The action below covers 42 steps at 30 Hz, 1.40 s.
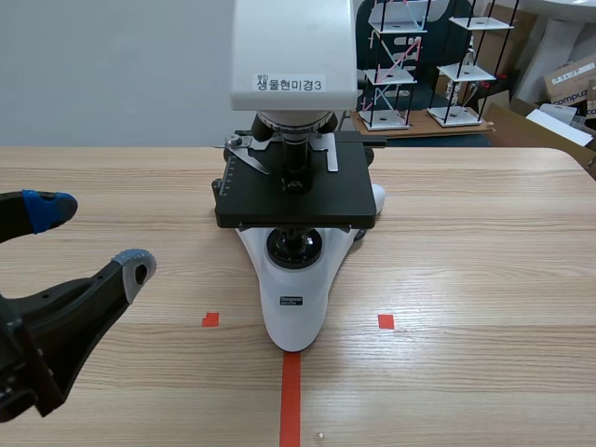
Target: Return to the home posture
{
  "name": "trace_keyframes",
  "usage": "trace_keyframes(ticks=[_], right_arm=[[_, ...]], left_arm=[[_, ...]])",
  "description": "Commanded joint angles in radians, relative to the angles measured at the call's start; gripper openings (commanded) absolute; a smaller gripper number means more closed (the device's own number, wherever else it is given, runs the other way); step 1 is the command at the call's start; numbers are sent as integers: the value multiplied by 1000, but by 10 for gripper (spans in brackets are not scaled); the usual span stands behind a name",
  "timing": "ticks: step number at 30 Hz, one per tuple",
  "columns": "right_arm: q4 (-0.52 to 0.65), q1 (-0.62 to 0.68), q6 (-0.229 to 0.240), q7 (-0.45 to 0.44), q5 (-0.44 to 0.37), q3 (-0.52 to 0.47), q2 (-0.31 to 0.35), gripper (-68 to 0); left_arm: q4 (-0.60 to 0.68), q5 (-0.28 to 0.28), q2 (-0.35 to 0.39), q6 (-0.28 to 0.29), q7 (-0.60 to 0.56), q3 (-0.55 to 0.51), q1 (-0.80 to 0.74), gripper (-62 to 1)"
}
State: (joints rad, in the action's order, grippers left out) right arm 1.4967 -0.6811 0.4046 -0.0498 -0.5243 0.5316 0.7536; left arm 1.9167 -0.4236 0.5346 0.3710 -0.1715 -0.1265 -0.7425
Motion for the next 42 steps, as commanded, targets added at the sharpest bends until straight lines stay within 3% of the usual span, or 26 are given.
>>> trace_keyframes(ticks=[1,34,42], right_arm=[[8,-15,-11,-8,-4,-12,3,-665],[8,-7,-15,-23,-3,-14,7,-660],[24,110,-22,-29,-4,-96,25,-395]], left_arm=[[10,-6,0,2,-14,3,-5,-43],[10,-6,0,2,-12,3,-2,-43],[10,-6,0,2,-11,3,-2,-43]])
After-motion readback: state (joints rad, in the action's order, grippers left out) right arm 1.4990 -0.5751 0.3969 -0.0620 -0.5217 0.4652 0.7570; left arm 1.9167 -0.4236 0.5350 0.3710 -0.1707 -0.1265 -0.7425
